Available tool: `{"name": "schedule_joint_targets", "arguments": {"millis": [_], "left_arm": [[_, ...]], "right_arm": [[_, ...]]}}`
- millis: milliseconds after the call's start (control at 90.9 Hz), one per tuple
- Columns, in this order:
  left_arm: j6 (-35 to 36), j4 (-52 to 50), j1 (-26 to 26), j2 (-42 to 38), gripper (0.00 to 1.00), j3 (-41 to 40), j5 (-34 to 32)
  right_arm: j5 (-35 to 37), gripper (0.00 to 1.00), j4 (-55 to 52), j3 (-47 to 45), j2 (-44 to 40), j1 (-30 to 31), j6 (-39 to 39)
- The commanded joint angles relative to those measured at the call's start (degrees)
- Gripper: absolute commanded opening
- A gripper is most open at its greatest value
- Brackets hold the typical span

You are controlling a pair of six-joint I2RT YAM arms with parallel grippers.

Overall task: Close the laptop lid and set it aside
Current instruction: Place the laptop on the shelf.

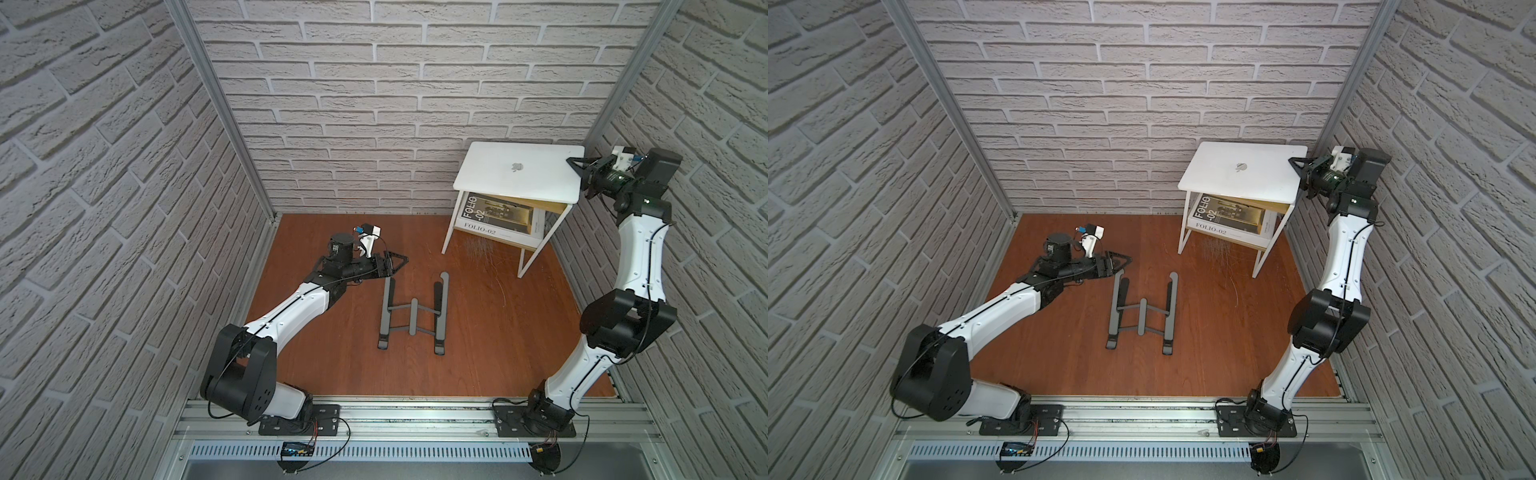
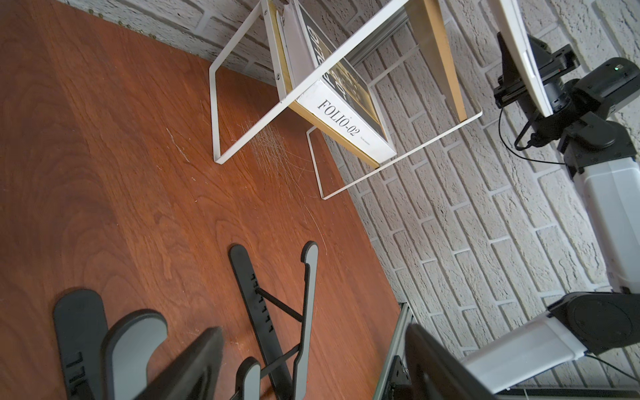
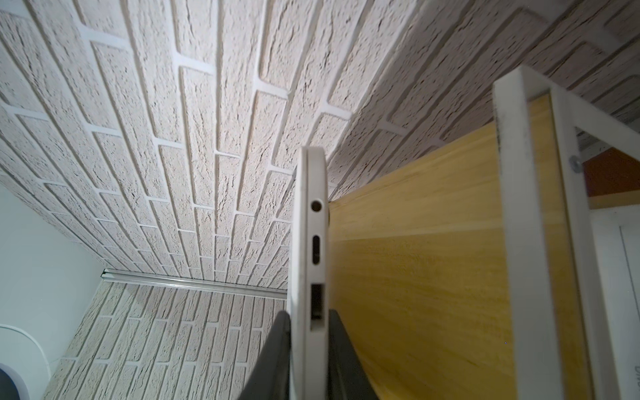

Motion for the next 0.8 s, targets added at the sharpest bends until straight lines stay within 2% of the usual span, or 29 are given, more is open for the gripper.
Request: {"name": "schedule_joint_targets", "arguments": {"millis": [0,121,275,627,792], "left_arm": [[0.9,1.8,-0.2,0.0,0.86,-0.8,-0.2],[0.8,1.8,-0.4,0.1,0.86,-0.9,-0.5],[0.6,1.9,-0.5,0.4,0.85,-1.0,-0.9],[1.1,1.9,-0.4,1.1,0.86,-1.2,-0.7],[0.9,2.5,-0.3,2.0,0.86,-1.0,-0.3]], "right_arm": [[0.1,0.03,1.6,2.9,0.8,-1.2,-5.3],[0.5,0.03,0.9,2.6,0.3,-1.2,-6.2],[4.7,0.03,-0.8,-1.9,-4.0,-1.4,-8.7],[9.5,0.03,7.6,-16.8,-13.5,-2.6,-10.6],[11.3,0.03,7.4,-19.3,-15.7,-2.8,-12.0]]}}
